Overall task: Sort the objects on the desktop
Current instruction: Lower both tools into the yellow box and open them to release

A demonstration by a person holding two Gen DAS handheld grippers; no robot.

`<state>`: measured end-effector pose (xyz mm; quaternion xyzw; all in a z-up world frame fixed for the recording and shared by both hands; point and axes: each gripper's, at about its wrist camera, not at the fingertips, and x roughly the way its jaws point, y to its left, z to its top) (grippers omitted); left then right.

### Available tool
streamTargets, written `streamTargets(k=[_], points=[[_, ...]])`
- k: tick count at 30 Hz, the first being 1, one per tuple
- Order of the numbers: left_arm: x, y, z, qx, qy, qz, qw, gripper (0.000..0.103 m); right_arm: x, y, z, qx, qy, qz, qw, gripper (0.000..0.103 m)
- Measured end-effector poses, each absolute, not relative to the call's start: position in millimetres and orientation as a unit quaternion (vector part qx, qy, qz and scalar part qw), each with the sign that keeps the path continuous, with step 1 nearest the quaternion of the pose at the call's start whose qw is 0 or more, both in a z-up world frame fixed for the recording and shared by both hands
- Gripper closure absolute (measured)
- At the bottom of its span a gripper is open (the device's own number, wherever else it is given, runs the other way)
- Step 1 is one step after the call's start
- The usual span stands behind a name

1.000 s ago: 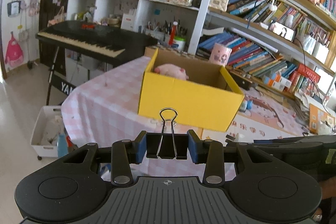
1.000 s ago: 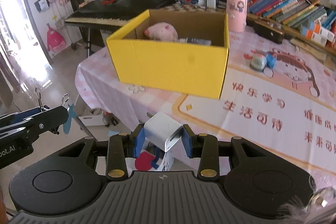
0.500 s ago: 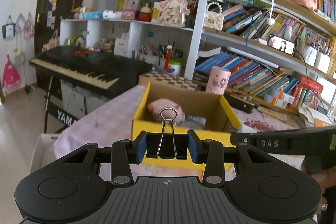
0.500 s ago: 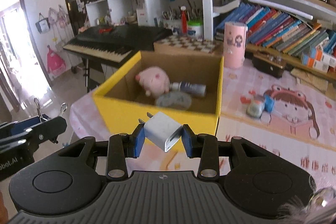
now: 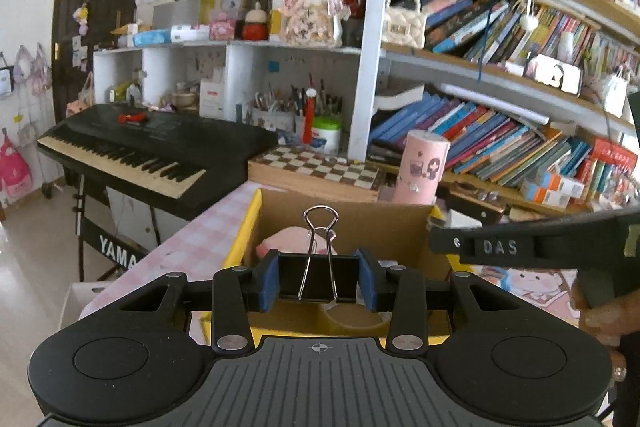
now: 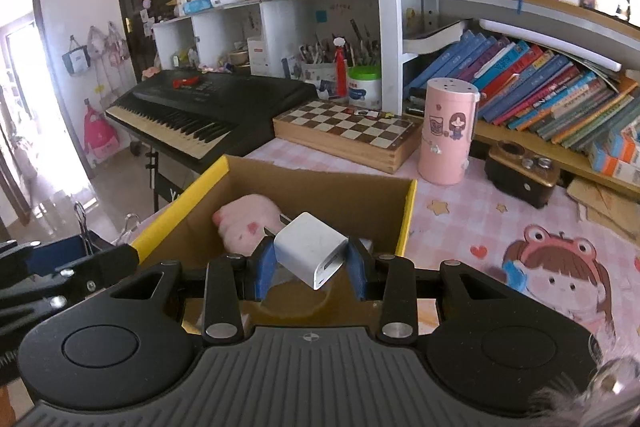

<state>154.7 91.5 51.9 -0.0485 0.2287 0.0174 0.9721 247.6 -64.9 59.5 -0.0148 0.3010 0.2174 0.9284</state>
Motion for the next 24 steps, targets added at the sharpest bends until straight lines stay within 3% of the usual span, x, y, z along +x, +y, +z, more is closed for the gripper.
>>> streamTargets(k=[16,24], points=[[237.0,79.0,4.6,-0.028,0.324,0.059,0.944,0.064,369.2,-15.5,-5.2,-0.148,0.389,0.244,0.876,0.068],[251.6,73.1,-9.5,-0.021,0.375,0.062,0.925,0.065,388.2,12.1,-25.8,-0.222,0.446,0.273,0.823,0.068]])
